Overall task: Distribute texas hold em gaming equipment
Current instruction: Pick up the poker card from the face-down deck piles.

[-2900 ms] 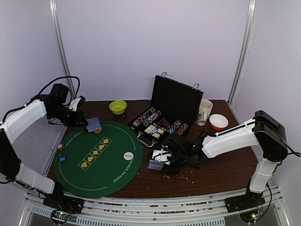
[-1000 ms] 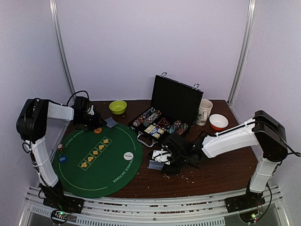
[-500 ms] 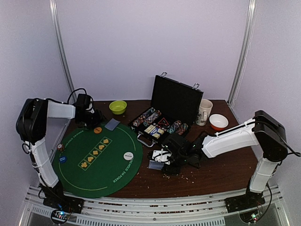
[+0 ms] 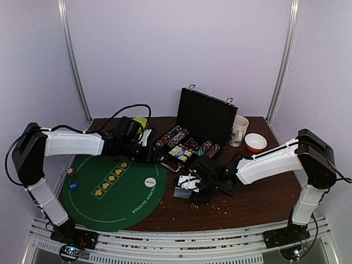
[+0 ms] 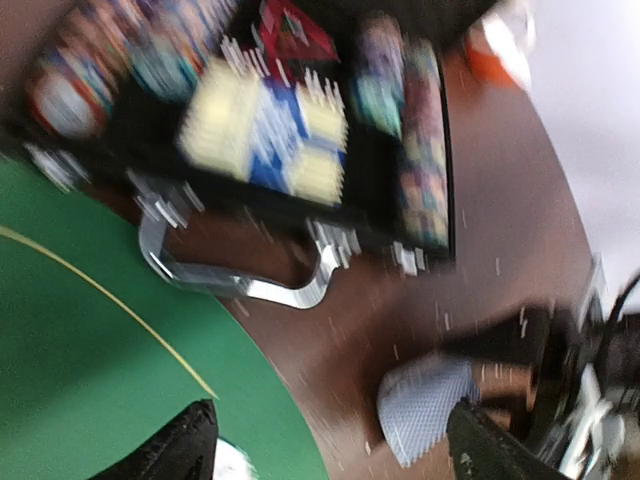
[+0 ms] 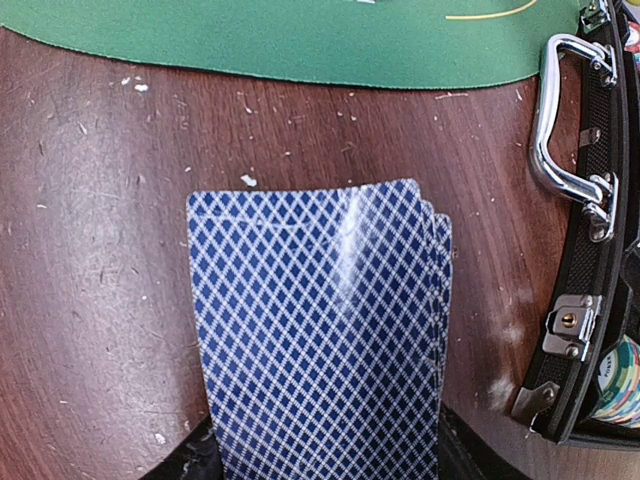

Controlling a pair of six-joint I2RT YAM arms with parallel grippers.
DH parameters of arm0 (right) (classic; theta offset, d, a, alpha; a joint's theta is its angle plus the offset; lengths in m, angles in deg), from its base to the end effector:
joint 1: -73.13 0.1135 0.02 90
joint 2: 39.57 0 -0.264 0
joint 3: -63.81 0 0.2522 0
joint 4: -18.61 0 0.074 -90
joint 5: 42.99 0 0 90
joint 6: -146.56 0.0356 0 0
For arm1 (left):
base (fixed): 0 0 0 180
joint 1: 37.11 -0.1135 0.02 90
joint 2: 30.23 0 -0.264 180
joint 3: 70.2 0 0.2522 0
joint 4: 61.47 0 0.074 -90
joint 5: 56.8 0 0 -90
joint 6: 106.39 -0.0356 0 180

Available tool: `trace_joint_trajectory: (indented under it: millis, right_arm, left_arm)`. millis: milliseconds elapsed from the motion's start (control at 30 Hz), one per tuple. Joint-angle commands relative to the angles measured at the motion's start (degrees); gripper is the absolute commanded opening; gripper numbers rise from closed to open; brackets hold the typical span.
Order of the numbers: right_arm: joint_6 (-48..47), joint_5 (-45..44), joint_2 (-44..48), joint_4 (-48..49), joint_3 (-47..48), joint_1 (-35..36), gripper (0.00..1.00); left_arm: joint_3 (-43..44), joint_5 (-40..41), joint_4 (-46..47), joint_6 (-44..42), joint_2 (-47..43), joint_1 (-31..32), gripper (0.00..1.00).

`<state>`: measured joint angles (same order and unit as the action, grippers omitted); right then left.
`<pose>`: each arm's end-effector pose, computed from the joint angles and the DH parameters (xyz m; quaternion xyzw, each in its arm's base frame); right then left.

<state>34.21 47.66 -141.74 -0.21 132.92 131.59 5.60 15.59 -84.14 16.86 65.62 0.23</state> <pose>0.1852 0.3025 0.1478 -0.6141 0.7185 0.1063 0.3088 0.2822 -0.2288 0.2164 0.0936 0.9025 -0.3434 0.2424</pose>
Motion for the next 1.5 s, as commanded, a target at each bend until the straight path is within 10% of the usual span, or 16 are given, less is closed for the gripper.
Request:
trace_joint_trajectory:
  millis: [0, 667, 967, 1467]
  right_arm:
    - [-0.68, -2.13, -0.28, -4.02, -1.65, -0.65, 0.6]
    - [-0.26, -1.35, 0.44, -2.02, -2.79, -0.88, 0.6]
    - [0.36, -1.13, 0.52, -1.96, -2.93, -1.43, 0.6]
    - [0.9, -1.44, 1.1, -2.63, -3.58, -2.07, 0.6]
  left_arm:
    - [-6.06, -12.53, 5.42, -0.98, 3.35, 2.53, 0.83]
    - [-0.33, -17.55, 8.06, -4.42, 18.02, 9.3, 0.5]
    - [1.67, -18.06, 6.68, -5.54, 18.8, 9.43, 0.04]
    - [-0.34, -13.5, 2.21, -8.58, 16.08, 9.33, 0.06]
